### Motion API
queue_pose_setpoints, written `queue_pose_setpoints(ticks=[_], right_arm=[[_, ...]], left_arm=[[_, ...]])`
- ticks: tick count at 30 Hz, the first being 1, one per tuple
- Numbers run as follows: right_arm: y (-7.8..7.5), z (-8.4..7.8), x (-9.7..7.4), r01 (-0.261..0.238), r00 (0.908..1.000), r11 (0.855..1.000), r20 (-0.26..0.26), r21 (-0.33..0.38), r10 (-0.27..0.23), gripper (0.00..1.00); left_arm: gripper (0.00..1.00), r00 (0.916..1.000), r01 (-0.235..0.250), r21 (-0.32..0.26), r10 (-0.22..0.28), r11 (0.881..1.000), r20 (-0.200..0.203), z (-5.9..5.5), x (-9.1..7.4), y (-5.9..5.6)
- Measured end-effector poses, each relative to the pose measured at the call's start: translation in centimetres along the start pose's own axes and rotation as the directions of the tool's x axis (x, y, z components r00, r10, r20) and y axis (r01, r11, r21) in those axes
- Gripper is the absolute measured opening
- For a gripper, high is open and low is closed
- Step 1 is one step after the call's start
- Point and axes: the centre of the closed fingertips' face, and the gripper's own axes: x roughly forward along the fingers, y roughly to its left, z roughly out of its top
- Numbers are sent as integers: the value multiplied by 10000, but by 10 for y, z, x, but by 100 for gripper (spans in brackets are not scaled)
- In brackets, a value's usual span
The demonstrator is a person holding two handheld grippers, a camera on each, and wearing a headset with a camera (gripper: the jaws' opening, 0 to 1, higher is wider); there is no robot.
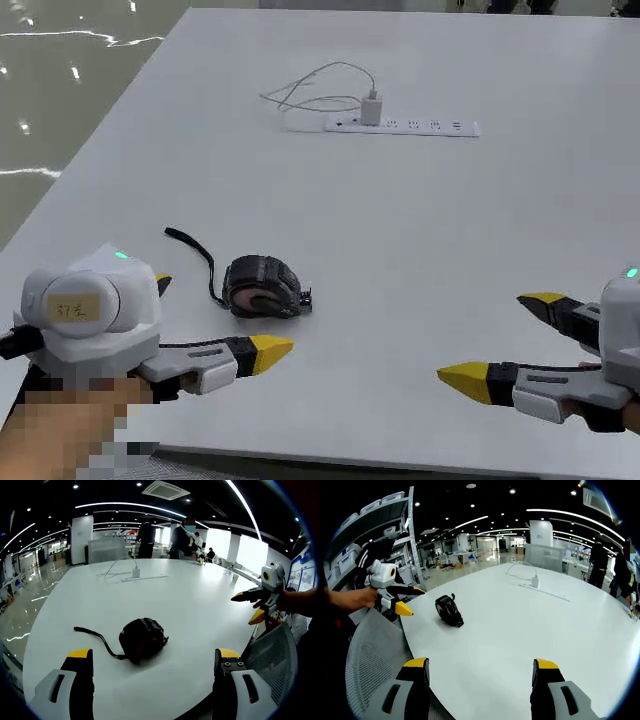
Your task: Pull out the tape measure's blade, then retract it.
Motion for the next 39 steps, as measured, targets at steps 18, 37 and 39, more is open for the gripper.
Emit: queue_pose_setpoints(ticks=[18,37,39], right_arm=[[-4,1,-13,369,9992,9992,136,123,-371,86],[-5,1,-12,360,9992,9990,165,266,-365,86],[-5,1,-12,333,9993,9991,150,271,-338,86]], left_arm=[[99,10000,-18,-106,18,9999,19,0,-13,2],[99,9999,-93,-184,92,9998,-66,-2,-13,4],[99,9999,-104,-188,103,9998,-65,-2,-13,5]])
